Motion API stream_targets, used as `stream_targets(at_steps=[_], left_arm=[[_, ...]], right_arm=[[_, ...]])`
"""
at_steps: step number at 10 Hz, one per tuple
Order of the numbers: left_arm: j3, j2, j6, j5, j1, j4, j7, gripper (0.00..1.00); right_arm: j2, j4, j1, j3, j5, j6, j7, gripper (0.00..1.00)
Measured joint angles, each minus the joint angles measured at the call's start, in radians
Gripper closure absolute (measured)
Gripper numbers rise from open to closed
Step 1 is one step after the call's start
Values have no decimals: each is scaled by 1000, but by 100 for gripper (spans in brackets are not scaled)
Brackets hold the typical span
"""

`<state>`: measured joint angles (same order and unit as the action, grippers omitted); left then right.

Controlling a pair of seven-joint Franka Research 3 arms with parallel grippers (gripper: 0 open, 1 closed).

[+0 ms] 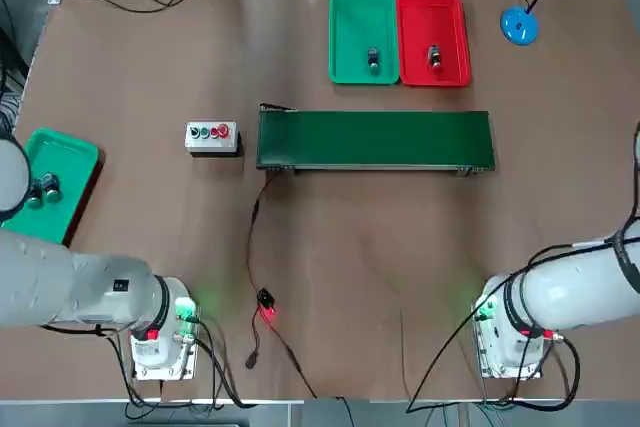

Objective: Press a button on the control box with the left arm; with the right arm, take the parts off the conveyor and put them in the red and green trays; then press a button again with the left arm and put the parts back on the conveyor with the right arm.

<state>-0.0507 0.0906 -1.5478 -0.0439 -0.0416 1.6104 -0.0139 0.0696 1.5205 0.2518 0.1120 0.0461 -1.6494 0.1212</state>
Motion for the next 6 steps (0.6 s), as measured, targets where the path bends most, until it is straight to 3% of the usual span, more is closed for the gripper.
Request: stream_targets(at_steps=[2,6], left_arm=[[6,-2,0,0,-1,18,-4,0],[18,-33,1,34,-7,25,-4,0]], right_arm=[[100,3,100,-2,1,-90,28,0],[291,8,189,-3,2,-365,151,0]])
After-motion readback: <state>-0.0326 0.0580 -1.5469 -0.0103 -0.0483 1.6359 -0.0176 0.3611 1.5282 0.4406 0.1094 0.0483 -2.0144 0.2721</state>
